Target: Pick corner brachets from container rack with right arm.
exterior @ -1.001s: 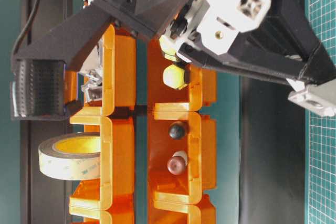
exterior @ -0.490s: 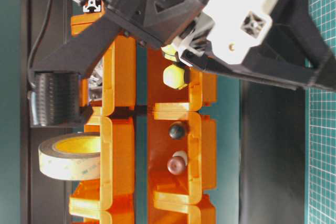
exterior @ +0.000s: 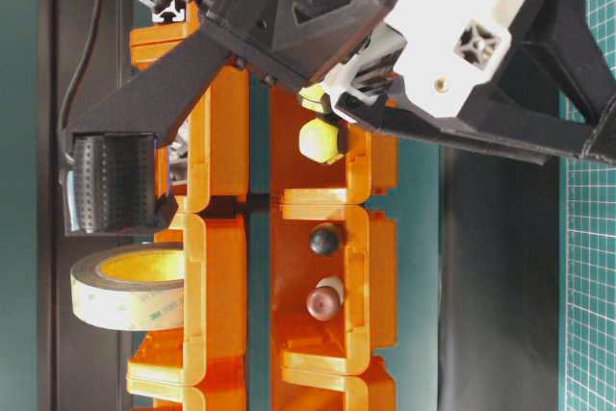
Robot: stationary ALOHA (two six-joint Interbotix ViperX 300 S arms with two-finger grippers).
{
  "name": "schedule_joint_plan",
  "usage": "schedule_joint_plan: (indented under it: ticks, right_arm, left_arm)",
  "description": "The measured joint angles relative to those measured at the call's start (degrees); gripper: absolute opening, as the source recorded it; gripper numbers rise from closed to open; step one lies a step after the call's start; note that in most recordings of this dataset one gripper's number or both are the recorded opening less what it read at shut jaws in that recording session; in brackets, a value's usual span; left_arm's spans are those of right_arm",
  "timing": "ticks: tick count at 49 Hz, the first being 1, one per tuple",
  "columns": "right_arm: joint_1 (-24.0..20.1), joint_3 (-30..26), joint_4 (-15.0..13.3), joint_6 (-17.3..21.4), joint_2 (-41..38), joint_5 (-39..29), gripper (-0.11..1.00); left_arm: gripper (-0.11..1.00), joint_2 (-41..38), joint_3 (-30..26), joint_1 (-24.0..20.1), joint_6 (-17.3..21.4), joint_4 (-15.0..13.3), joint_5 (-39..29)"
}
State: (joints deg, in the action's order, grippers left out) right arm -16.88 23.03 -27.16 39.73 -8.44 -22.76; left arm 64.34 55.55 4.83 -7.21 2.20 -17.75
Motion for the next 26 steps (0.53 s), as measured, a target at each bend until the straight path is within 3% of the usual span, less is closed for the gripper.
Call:
schedule_joint_plan:
  ticks: [14,26]
  right_arm:
    - [0.0,-0.53,0.0,0.0,0.35,-0.26,0.82]
    - [-0.88,-0.62,-0.09,-0.09,7.82,-7.12,0.82]
  left_arm:
    - [0.0,0.0,0.0,0.0,0.0,-0.09,-0.09]
    - [0.0,0.35,0.0,0.0,-0.26,0.0,-1.67]
